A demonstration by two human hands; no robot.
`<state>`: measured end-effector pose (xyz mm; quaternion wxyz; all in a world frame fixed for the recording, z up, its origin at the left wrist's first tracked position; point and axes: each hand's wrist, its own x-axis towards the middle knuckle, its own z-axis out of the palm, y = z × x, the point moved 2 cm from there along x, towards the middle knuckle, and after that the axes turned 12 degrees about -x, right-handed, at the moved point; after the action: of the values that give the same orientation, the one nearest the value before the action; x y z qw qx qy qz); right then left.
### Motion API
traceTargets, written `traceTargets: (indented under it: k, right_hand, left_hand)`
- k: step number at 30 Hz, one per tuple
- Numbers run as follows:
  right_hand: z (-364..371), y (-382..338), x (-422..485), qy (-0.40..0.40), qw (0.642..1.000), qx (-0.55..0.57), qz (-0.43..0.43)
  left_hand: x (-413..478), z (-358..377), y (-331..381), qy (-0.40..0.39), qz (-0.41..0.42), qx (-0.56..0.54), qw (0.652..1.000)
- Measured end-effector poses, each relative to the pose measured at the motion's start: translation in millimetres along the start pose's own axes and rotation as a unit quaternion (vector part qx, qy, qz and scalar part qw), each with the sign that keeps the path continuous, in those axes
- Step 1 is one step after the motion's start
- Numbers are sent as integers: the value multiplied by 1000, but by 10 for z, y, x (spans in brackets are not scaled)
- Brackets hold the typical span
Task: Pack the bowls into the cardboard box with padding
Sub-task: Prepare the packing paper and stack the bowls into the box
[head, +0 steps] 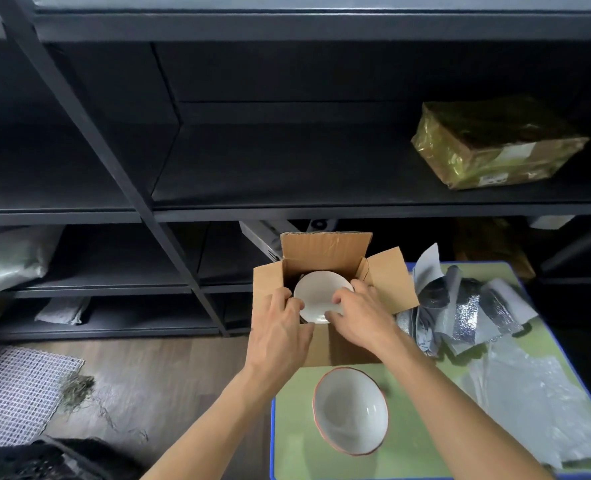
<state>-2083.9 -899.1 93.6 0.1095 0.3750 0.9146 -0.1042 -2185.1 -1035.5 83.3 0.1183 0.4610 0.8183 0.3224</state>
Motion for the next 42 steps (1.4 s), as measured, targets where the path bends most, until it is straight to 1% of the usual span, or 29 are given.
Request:
traceTargets:
  k: [3,7,10,13,16,18,22,25,29,36,40,42]
  right_hand:
    - [6,141,-194,63,997,35,-31]
    - [-37,313,-435,108,990,76,-45]
    - [-100,465,-621,129,988,76,-45]
    - [-106,646,-788,117,989,81,-47]
    - [11,918,-912,93,992,79,-25]
    - [135,1131,-1004,68,995,67,-2]
    - [352,1535,-1254,16,998,47,43]
    - [500,1823,-1422,-25,995,51,86]
    - [650,2214,-1646,-52,986,65,145]
    - [792,2759,-1948,-47,968,96,226]
    - [877,2926,-1986,-58,963,98,245]
    - [912,2976,-1992,-64,961,100,251]
  left_hand:
    - [-59,74,96,15,42,-8,999]
    - [-136,193,280,19,85,-24,996]
    - [-180,284,422,14,97,-35,995]
    - [-229,398,585,-9,110,-44,993]
    - [-281,560,775,-49,129,-76,987]
    - [-327,696,884,-73,136,-90,984]
    - [-426,1041,1094,-155,145,-94,973]
    - [-432,1313,1271,-200,160,-79,963]
    - [-360,1692,1474,-260,145,-57,953]
    - [-153,2265,1964,-303,135,-6,943]
    - [-95,2514,2125,-326,107,57,938]
    - [-101,2603,2126,-330,80,62,939]
